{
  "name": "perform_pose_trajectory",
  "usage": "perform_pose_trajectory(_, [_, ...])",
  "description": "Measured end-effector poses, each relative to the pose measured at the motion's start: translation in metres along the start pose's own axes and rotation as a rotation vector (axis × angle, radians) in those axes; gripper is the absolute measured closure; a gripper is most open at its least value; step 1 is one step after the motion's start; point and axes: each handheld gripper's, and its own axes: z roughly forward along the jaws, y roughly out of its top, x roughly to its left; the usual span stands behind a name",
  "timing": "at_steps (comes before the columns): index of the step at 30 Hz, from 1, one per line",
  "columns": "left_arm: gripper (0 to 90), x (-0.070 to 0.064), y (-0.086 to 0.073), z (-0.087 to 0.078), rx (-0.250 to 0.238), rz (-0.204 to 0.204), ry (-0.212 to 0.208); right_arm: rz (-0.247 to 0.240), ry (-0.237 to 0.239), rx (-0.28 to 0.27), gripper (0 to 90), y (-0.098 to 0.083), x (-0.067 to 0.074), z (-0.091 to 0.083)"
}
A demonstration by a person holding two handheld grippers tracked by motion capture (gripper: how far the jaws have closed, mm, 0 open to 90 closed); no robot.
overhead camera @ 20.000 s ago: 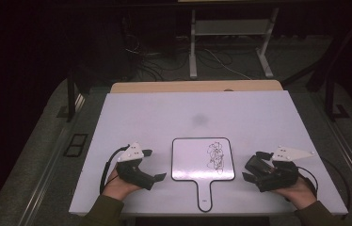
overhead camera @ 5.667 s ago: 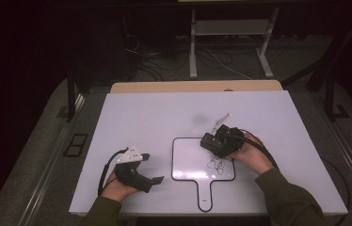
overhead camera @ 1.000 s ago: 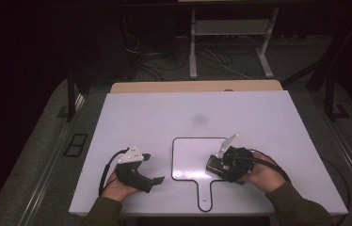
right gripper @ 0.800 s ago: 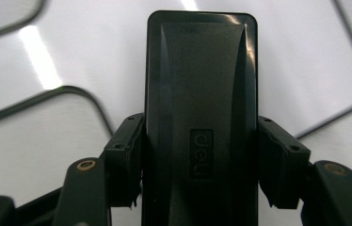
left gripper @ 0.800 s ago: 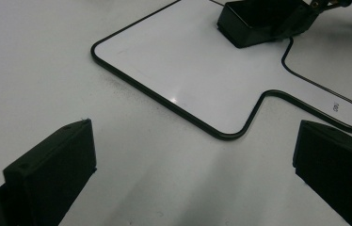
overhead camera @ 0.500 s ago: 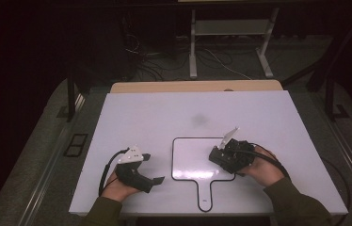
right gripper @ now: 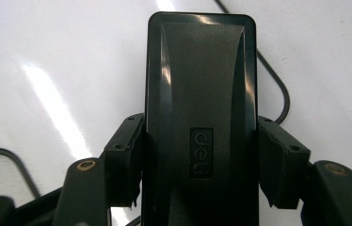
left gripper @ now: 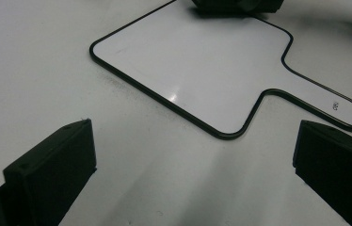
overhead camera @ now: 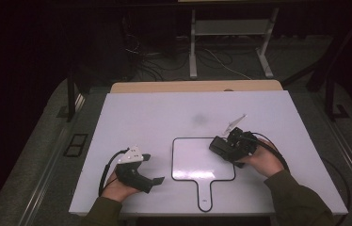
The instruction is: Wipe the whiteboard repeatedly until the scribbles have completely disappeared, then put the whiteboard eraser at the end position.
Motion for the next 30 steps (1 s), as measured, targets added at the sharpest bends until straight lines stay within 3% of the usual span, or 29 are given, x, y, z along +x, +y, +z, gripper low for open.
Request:
perform_pose_trajectory(9, [0.0, 0.0, 0.0, 0.0, -0.004, -0.002, 0.001, 0.045, 0.052, -0.072, 38.9, 0.0, -0.011, -0.015])
perform_pose_trajectory(17, [0.0, 0.001, 0.0, -0.001, -0.004, -0.005, -0.001, 0.057, 0.051, -0.118, 38.8, 0.012, -0.025, -0.024])
perform_pose_trajectory(21, [0.0, 0.001, 0.0, -0.001, -0.008, -0.008, 0.003, 0.071, 0.048, -0.136, 38.9, 0.022, -0.034, -0.024])
perform_pose_trajectory(30, [0.0, 0.001, 0.0, -0.001, -0.007, -0.003, -0.002, 0.079, 0.033, -0.12, 38.8, 0.058, -0.054, -0.011])
